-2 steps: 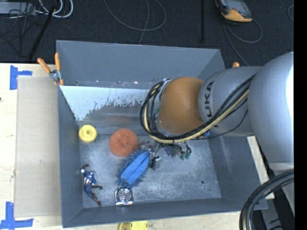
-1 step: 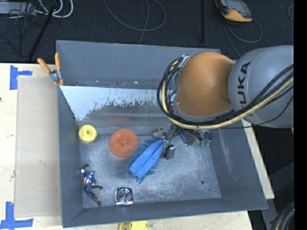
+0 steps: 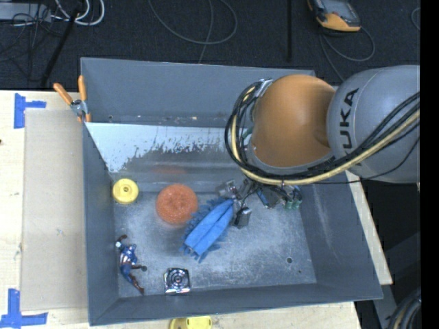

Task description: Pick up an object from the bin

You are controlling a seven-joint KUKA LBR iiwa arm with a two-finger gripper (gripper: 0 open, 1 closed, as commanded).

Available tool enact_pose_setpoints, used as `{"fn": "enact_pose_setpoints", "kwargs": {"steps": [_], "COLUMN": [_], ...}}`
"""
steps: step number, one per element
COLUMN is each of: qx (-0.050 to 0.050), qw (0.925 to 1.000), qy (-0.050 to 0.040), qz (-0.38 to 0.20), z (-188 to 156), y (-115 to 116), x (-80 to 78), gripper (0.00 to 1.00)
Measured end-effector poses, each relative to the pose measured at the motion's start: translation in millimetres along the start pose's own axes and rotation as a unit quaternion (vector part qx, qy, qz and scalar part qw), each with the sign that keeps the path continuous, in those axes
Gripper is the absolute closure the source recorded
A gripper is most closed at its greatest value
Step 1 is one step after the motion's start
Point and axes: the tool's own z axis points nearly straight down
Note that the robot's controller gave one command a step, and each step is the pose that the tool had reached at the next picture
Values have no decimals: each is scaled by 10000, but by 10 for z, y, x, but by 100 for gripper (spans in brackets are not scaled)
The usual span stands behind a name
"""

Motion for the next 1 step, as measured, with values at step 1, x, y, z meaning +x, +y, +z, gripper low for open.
{"fn": "enact_pose_setpoints", "kwargs": {"steps": [1], "qx": [2], "qw": [9999], "qy": [-7], "qz": [141], "z": [-1127], "y": [107], "x": [86], "gripper": [100]}}
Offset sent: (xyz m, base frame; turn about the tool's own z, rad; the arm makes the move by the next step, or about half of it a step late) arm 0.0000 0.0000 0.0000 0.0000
